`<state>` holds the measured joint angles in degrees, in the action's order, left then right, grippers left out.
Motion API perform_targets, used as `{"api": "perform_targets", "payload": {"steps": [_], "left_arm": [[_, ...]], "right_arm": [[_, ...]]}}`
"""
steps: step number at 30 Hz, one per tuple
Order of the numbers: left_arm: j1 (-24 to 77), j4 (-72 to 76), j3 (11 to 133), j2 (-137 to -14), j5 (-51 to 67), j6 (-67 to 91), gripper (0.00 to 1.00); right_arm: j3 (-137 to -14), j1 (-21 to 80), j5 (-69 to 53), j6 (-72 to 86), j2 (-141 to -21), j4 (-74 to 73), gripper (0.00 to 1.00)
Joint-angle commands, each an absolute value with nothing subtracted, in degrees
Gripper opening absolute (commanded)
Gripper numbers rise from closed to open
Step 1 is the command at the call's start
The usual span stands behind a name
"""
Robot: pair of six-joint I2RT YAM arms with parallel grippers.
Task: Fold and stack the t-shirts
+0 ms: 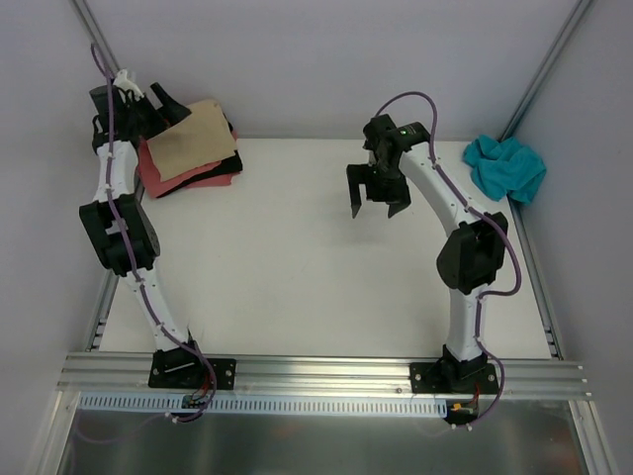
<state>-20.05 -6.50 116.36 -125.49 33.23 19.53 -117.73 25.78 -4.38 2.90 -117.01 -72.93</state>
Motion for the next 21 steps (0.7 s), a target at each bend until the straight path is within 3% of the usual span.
{"api": "perform_targets", "payload": {"steps": [1, 5, 12, 21], "left_arm": [[-11.44, 2.63, 107.46, -111.12, 41.75, 28.12, 0.99], [-4.58, -2.16, 98.62, -100.75, 36.22, 24.97, 0.99], [-0.18, -12.81, 87.29, -86.94, 24.97, 14.07, 0.99], [10.17, -16.79, 72.7, -68.65, 5.02, 5.99, 0.99]], "right_arm": [[-122.68, 26.1, 3.49, 3.17, -110.48, -67.33, 1.0], [-124.9, 25.66, 3.08, 2.02, -107.15, -61.29, 0.99], [-98.04, 25.14, 6.67, 1.58, -88.79, -46.59, 0.99], [-90.88, 23.38, 11.77, -3.95, -79.02, -45.7, 1.0]]}}
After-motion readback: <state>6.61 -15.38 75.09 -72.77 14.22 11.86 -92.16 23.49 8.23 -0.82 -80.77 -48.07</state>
